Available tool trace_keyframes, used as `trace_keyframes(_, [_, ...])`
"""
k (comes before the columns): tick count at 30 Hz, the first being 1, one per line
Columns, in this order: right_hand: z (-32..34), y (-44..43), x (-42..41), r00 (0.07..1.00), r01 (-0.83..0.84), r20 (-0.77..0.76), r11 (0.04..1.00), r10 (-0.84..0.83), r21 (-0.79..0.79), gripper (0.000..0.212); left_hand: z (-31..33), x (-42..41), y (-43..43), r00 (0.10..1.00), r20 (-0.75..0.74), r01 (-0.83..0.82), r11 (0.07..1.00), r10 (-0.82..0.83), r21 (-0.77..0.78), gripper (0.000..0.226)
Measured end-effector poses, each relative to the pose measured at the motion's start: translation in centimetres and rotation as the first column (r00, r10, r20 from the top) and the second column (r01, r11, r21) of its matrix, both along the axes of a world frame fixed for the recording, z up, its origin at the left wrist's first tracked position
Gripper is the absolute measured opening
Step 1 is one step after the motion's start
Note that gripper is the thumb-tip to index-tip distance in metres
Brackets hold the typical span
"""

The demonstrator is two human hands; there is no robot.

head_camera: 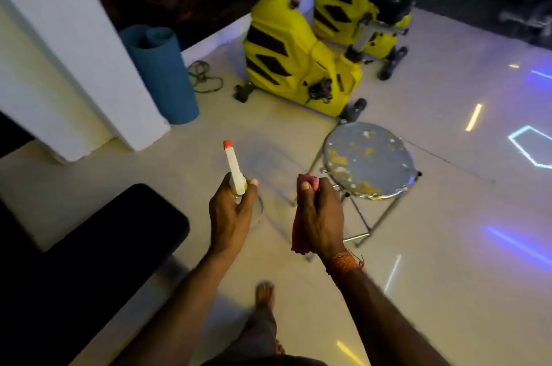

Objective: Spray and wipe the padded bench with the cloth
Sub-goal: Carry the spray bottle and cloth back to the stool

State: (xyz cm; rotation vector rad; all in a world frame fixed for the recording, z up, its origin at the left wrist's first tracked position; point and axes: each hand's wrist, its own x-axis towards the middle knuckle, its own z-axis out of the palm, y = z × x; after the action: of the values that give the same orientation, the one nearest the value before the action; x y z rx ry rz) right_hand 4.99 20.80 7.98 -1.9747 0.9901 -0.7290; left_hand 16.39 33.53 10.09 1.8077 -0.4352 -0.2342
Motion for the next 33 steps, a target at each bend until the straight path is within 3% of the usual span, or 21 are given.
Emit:
trace_keyframes(9, [-2.0,-19.8,-3.6,0.979,0.185,-0.07,0.979,-0.192,-0.089,0.032,-2.4,-1.0,-20.7,0.982,0.015,0.188,0.982,-0.188,-0.011,0.021])
trace_keyframes(14, [-3.8,-28.7,-4.5,0.969,0.13,-0.193,0.982,-0.156,-0.14,0.028,-3.3,-2.7,-29.2,0.973,-0.066,0.224,0.974,-0.223,0.018,0.027])
trace_keyframes(18, [-6.1,-36.0,-2.9,0.94,-0.005,-0.337,0.988,-0.048,-0.156,0.026,-5.2,-3.3,-35.0,0.983,-0.104,0.154,0.987,-0.148,0.049,0.031])
trace_keyframes(21, [-8.5,-40.1,-1.1,0.904,-0.177,-0.414,0.975,0.106,-0.137,0.03,-6.5,-3.8,-38.2,0.993,-0.119,0.013,0.997,-0.004,0.073,0.024])
trace_keyframes(26, [-14.1,-43.9,-0.6,0.792,-0.352,-0.547,0.935,0.272,-0.045,0.069,-9.6,-5.0,-40.8,0.982,-0.093,-0.154,0.984,0.162,0.093,0.019])
trace_keyframes(30, [-15.3,-45.1,-2.6,0.805,-0.372,-0.529,0.923,0.269,-0.097,0.055,-11.0,-6.2,-41.9,0.969,-0.052,-0.232,0.96,0.242,0.155,0.034])
trace_keyframes(33, [-15.4,-45.6,-3.7,0.756,-0.457,-0.571,0.883,0.321,-0.108,0.062,-11.3,-6.7,-42.3,0.964,0.012,-0.264,0.943,0.267,0.204,0.03])
